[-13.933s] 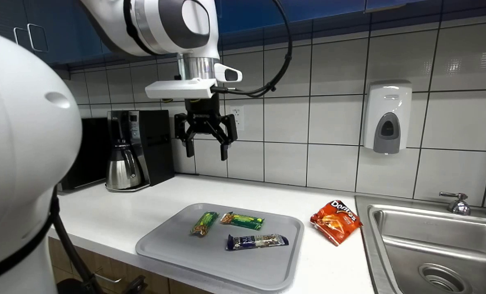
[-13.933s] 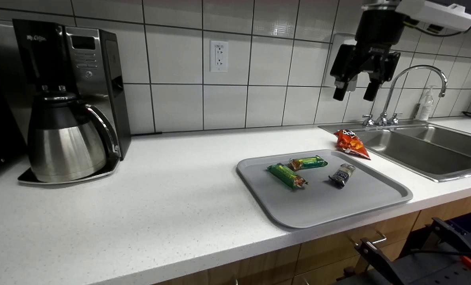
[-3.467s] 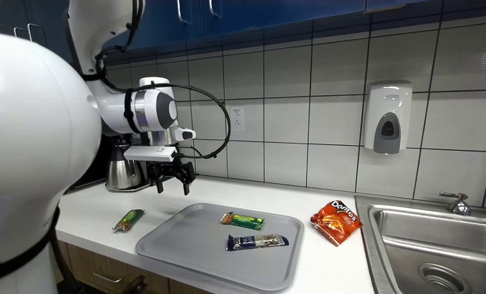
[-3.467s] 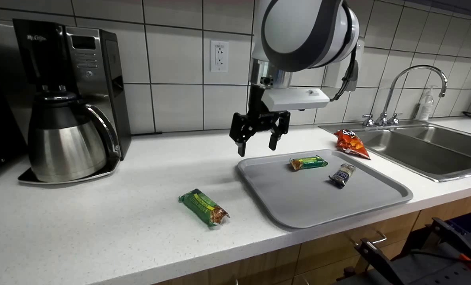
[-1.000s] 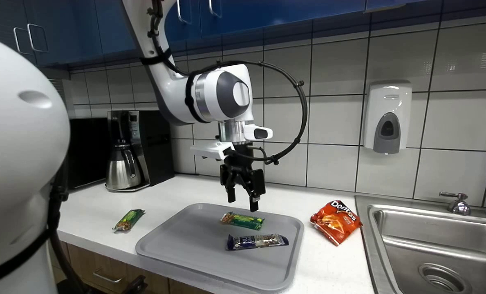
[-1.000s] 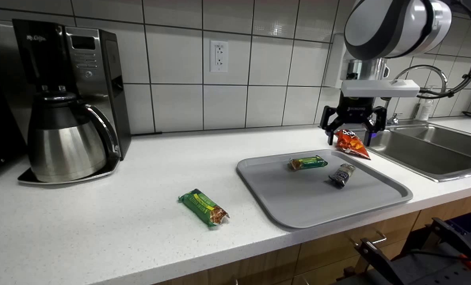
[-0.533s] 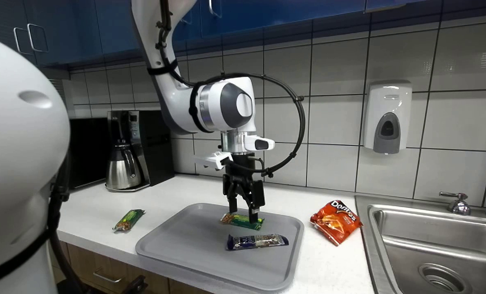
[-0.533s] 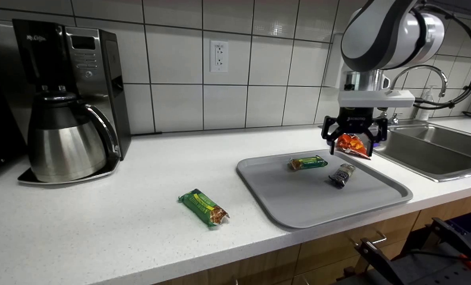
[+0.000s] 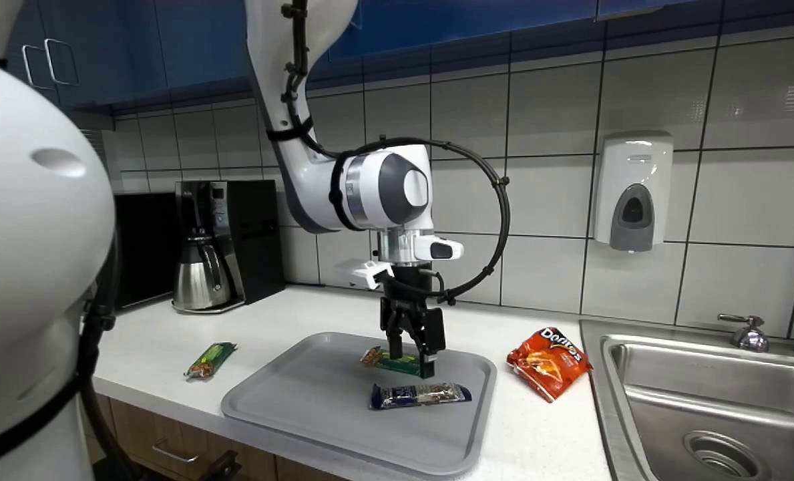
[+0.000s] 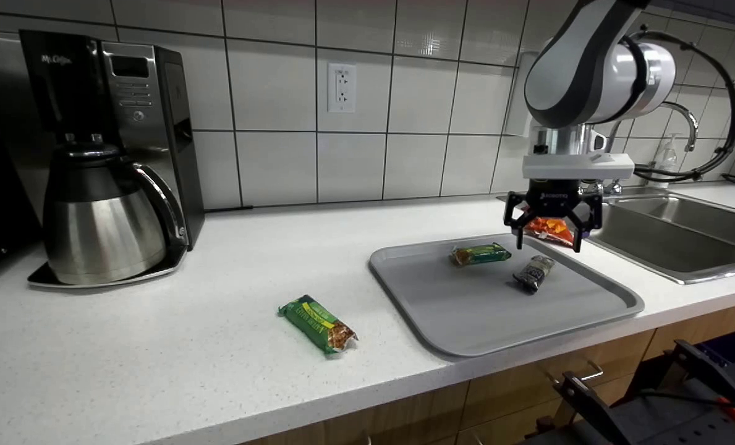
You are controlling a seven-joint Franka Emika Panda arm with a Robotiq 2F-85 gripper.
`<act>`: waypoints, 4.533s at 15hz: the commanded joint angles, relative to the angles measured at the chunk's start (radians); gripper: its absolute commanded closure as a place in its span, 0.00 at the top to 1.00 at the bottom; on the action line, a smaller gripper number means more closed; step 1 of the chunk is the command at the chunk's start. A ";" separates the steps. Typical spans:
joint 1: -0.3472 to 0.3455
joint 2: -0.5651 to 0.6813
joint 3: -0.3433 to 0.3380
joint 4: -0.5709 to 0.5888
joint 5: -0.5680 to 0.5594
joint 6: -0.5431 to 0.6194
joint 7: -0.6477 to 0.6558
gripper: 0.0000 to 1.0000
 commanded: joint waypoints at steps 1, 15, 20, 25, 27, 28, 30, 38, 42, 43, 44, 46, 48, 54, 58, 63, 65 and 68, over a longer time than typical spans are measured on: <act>0.023 0.050 -0.027 0.052 -0.010 -0.015 0.045 1.00; 0.070 0.172 -0.082 0.127 0.002 0.002 0.067 1.00; 0.080 0.202 -0.089 0.144 0.009 0.002 0.067 1.00; 0.086 0.221 -0.096 0.157 0.013 0.003 0.068 0.98; 0.087 0.225 -0.099 0.160 0.017 0.006 0.069 0.73; 0.086 0.225 -0.100 0.160 0.021 0.008 0.068 0.70; 0.083 0.225 -0.100 0.160 0.033 0.011 0.065 0.54; 0.079 0.206 -0.103 0.148 0.063 0.014 0.058 0.09; 0.079 0.172 -0.108 0.134 0.062 0.012 0.052 0.09; 0.078 0.157 -0.110 0.128 0.061 0.012 0.049 0.09; 0.077 0.146 -0.113 0.124 0.058 0.011 0.048 0.09; 0.076 0.122 -0.117 0.114 0.054 0.009 0.047 0.09; 0.074 0.092 -0.121 0.102 0.047 0.007 0.048 0.09; 0.053 0.013 -0.133 0.066 0.034 0.003 0.048 0.09; 0.025 -0.027 -0.150 0.043 0.020 0.002 0.046 0.09; -0.018 -0.054 -0.174 0.031 -0.004 0.001 0.047 0.09; -0.036 -0.057 -0.182 0.032 -0.012 -0.001 0.045 0.09; -0.063 -0.055 -0.198 0.038 -0.023 0.001 0.041 0.09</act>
